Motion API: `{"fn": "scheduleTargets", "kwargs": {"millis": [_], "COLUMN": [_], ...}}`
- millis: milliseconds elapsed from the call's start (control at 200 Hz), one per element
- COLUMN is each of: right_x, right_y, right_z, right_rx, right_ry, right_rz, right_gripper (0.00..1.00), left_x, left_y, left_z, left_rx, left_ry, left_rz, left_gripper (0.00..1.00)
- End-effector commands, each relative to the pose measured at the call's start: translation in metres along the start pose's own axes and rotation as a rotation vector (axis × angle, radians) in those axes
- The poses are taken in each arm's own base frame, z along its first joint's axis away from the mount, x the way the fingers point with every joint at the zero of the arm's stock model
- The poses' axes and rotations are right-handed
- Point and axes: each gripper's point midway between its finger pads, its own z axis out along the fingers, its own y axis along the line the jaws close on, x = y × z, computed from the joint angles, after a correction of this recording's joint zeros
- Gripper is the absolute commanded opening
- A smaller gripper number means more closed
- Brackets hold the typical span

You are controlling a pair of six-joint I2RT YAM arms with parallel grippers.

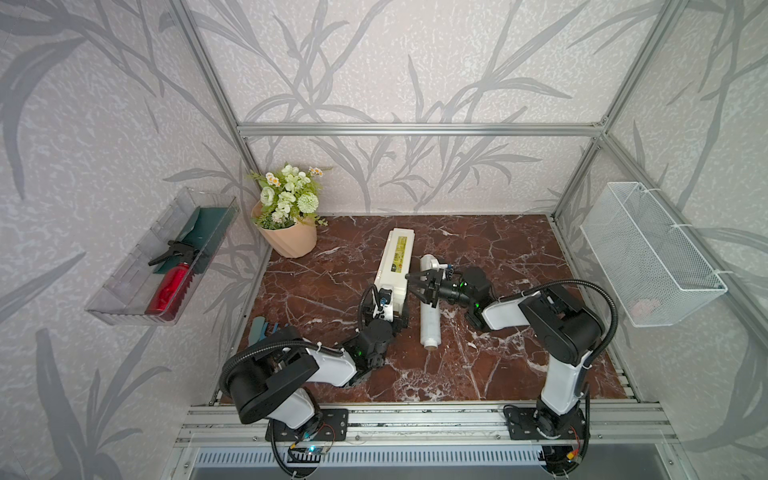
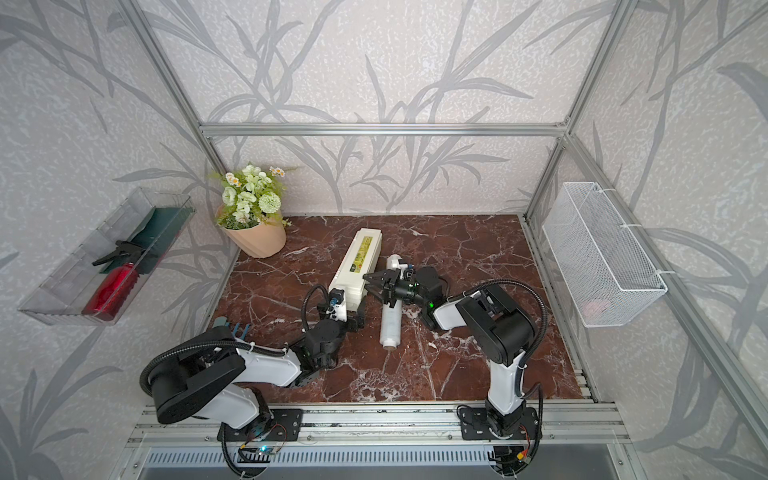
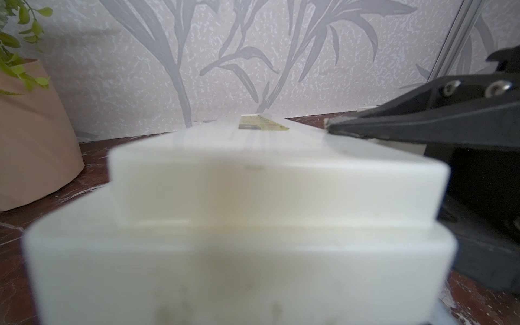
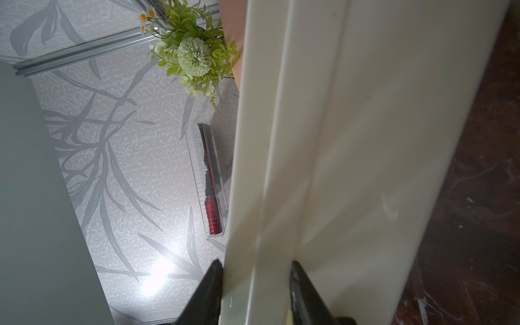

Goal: Put plastic wrap rolls into dispensers
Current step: Open the lid of the plastic wrap cutting box.

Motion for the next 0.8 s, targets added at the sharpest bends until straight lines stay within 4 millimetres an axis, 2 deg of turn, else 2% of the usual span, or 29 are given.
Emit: {"fn": "scheduleTargets", "kwargs": {"millis": [0,145,795], "right_x": [0.019,0.02,0.013], "right_y": [0.061,0.07,0.08], "right_z": [-0.004,-0.004,-0.013], "right_rx": [-0.16,-0.168,-0.187], "right_ry": [0.047,0.051,0.033], "right_rz": [-0.186,-0.202,-0.198], "right_gripper": [0.38,0.38,0.38], "left_x": [0.023,0.024,0.028], "left_y": [-0.005,-0.004,0.002], "left_z": [-0.004,-0.003,-0.007], "left_rx": [0.04,0.028,0.017], "left_ry": [0.054,0.069,0.077], "left_rz": [0.034,0.06,0.088], "left_gripper": [0.0,0.0,0.0]}}
